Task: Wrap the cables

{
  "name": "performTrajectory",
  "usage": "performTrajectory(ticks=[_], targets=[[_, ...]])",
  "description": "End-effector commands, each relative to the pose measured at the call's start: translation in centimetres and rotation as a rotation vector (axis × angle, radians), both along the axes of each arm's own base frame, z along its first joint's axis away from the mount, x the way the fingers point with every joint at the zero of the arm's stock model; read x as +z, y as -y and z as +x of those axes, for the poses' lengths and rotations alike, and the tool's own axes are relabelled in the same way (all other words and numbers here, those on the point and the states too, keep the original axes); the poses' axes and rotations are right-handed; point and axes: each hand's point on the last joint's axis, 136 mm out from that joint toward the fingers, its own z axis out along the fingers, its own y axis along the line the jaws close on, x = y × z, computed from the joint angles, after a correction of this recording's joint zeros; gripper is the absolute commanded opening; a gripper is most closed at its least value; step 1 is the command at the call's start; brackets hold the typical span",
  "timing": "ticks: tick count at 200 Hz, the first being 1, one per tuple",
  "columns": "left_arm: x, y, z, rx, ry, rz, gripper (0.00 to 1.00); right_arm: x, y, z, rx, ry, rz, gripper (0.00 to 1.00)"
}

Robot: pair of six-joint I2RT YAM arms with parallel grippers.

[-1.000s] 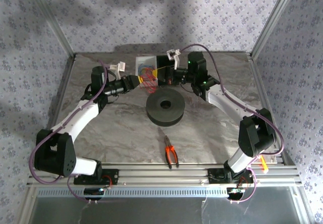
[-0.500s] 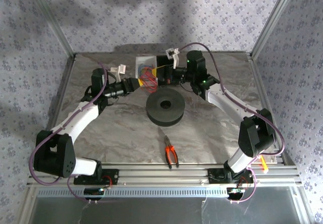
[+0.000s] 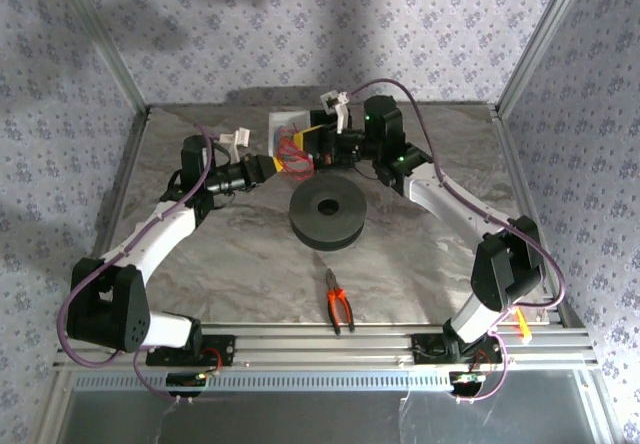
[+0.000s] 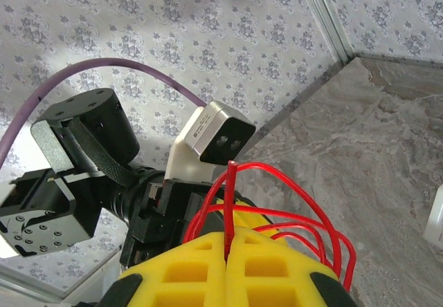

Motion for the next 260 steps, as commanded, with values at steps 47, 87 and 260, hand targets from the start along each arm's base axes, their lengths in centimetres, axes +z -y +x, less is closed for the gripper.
performTrajectory(ticks=[47,87,260], targets=[[1.4,1.0,-0.6,-0.064,0.027,-0.066,0.32,-0.2,-0.9,0.1,0.0,0.042,-0.043,0.0],[1.3,1.1,-0.8,-0.075,0.021,-0.073,0.32,-0.6,-0.9,0.4,-0.013,0.044,-0.061,0.0],[-1.7,0.4,-0.4,-0.032,-0.056,0.01,0.0,1.1,0.6,0.2,-0.058,0.093,-0.049,0.0]])
